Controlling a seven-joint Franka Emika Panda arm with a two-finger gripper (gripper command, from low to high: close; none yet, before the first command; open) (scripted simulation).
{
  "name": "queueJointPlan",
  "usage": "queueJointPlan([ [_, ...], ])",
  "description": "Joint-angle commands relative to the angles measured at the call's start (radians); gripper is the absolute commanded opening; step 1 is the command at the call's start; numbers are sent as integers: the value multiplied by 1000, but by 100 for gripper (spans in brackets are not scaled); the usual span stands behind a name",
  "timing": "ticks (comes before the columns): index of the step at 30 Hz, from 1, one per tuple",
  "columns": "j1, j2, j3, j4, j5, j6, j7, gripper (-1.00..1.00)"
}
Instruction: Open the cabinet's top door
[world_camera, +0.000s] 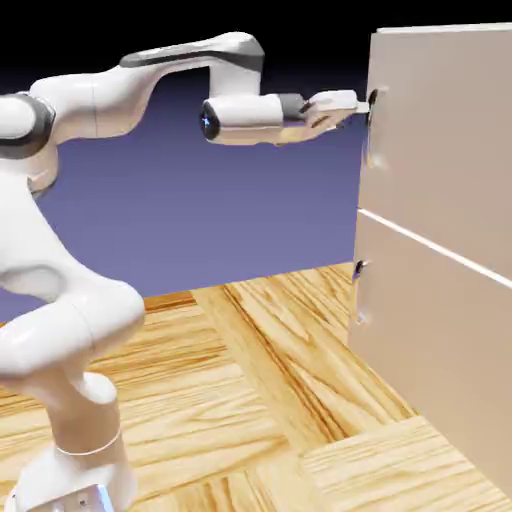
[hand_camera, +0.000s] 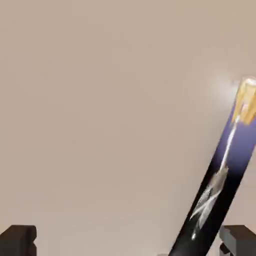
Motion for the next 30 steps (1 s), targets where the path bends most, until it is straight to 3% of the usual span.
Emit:
queueJointPlan([
  [1,-19,-4,20,14,44,1,17,0],
  [5,-94,-18,99,71,218,6,87,0],
  [13,-309,14,252,232,212,11,101,0],
  [14,-309,14,252,232,212,11,101,-100],
  [30,235,57,-152,-181,46,-204,101,-100],
])
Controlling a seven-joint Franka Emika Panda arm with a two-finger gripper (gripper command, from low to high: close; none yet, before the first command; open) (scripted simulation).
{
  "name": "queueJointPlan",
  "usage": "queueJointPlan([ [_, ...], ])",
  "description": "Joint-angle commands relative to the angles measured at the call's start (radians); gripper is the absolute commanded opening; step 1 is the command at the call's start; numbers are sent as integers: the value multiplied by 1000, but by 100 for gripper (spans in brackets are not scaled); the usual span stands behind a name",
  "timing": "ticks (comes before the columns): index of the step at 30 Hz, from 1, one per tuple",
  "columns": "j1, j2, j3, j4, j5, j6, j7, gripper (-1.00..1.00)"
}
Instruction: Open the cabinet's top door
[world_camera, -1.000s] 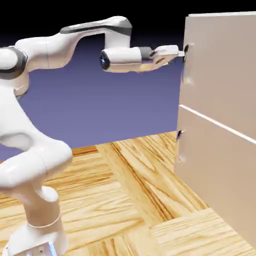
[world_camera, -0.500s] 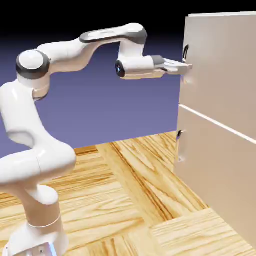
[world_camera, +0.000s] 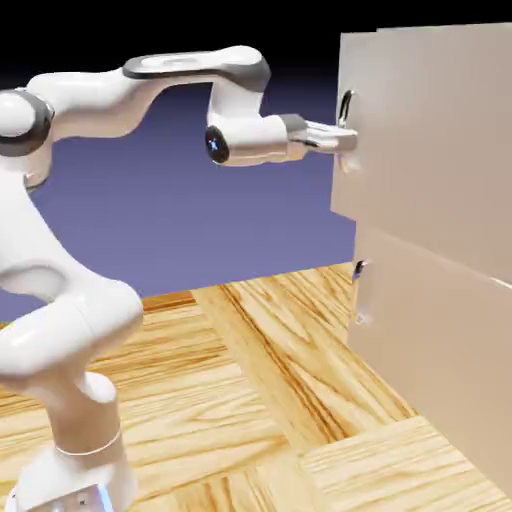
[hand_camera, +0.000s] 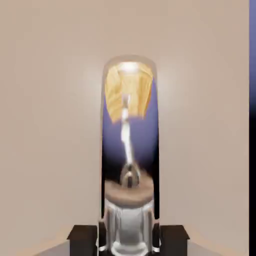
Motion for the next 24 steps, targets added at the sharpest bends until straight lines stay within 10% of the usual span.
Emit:
queueJointPlan([
  [1,36,-4,-30,-26,-17,-14,7,-100],
  [24,678,-425,-818,-642,-807,-444,375,-100],
])
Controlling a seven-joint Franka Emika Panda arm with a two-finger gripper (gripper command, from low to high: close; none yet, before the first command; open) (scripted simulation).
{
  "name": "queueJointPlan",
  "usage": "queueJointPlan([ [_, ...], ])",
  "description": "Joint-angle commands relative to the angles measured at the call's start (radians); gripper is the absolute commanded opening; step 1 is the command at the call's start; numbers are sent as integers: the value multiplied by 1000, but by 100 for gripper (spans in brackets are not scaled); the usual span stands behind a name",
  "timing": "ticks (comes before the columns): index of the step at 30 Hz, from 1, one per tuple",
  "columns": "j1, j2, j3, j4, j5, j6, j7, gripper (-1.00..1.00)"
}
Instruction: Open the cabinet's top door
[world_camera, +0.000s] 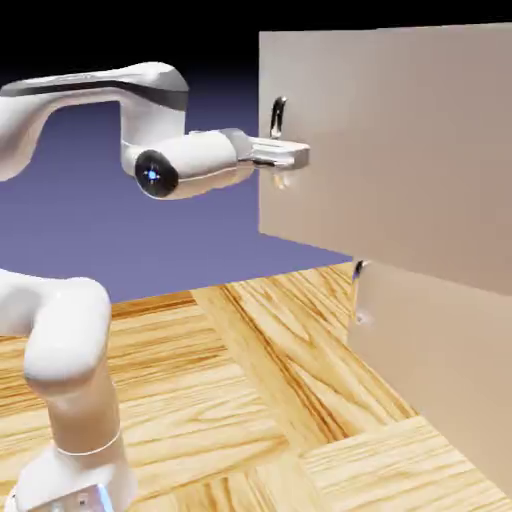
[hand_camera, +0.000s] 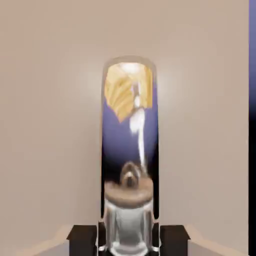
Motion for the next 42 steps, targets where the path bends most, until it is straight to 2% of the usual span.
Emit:
queueJointPlan([
  [1,5,-23,-34,-16,-42,-26,17,-100],
  [10,-16,-165,-352,-84,-422,-292,126,-100],
  [20,-36,-143,-715,5,-768,-615,150,-100],
  [28,77,-37,-1005,212,-994,-889,138,-100],
  [42,510,63,-1403,718,-1211,-1297,171,-100],
])
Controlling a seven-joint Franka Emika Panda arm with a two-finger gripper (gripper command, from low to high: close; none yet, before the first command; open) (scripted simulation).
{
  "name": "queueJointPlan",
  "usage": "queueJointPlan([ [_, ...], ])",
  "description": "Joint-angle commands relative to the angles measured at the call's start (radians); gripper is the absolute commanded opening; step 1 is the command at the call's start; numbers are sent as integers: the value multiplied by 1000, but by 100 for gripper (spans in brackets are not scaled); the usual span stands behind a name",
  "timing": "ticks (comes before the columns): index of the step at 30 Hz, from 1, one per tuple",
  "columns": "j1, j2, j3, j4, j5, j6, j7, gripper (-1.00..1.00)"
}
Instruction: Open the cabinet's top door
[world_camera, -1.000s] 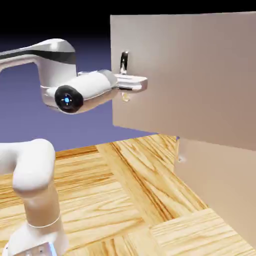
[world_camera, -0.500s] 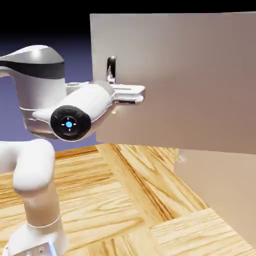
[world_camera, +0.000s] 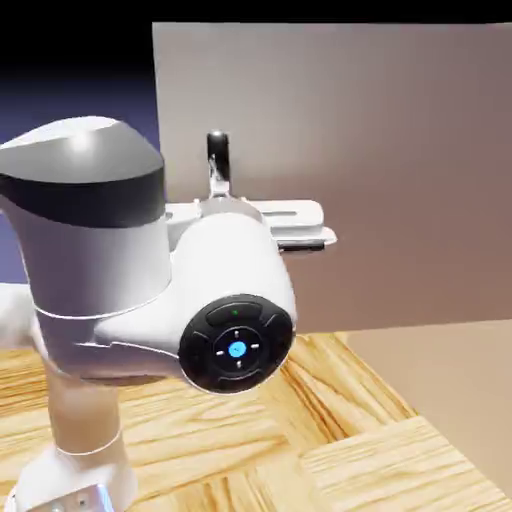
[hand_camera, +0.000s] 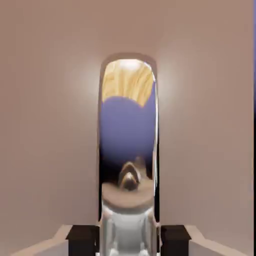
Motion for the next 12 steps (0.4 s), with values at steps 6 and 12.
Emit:
queueJointPlan([
  [6,195,-16,-110,218,-43,-139,47,-100],
  [12,380,-51,-189,435,-65,-267,110,-100],
])
